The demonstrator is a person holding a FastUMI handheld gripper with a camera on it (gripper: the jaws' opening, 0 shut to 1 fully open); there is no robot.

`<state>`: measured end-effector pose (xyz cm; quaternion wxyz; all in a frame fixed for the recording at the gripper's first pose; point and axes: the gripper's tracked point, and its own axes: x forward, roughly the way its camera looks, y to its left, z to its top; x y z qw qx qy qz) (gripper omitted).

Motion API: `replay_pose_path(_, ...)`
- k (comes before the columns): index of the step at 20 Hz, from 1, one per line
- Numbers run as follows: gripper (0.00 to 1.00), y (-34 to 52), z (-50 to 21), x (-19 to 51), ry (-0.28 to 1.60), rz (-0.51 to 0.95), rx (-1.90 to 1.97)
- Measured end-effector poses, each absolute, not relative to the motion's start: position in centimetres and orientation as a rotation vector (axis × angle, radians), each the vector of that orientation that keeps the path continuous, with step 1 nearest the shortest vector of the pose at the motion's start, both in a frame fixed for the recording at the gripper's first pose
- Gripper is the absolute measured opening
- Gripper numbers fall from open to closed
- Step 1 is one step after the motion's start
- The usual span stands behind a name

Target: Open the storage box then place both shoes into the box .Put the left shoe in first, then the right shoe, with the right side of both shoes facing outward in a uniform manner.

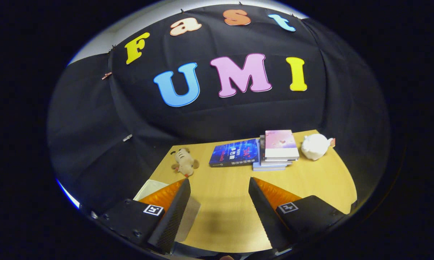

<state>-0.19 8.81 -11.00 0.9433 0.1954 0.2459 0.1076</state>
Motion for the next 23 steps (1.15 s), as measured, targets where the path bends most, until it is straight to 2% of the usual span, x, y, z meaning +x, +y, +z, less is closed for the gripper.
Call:
replay_pose_path(5,0.99,4.0,-8.7,0.6,0.359,0.096,0.311)
replay_pose_path(9,0.99,1.9,-7.3,1.8,0.265,0.054,0.249)
replay_pose_path(16,0.99,0.3,-7.4,4.1,0.191,0.095,0.193)
replay_pose_path(23,0.98,-0.6,-9.6,4.9,0.226,0.156,0.173)
